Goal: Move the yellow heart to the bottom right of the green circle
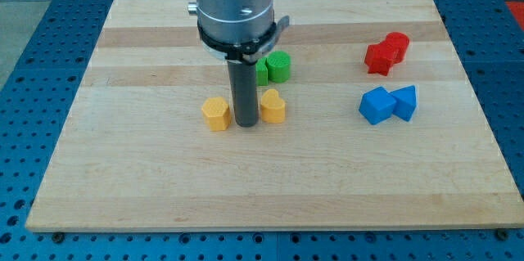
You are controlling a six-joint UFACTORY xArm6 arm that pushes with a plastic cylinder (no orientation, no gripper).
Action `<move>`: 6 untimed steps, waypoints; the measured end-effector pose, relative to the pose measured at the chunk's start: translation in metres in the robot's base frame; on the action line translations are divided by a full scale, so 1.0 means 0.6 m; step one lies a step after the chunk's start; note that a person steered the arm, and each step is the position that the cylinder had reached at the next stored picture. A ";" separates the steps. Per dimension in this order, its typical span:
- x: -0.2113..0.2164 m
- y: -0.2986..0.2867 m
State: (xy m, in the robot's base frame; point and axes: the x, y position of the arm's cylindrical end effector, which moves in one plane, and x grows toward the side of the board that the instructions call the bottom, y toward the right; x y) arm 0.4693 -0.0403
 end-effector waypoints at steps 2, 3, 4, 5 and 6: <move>-0.015 0.035; 0.003 0.053; 0.016 0.068; 0.021 0.098; 0.021 0.145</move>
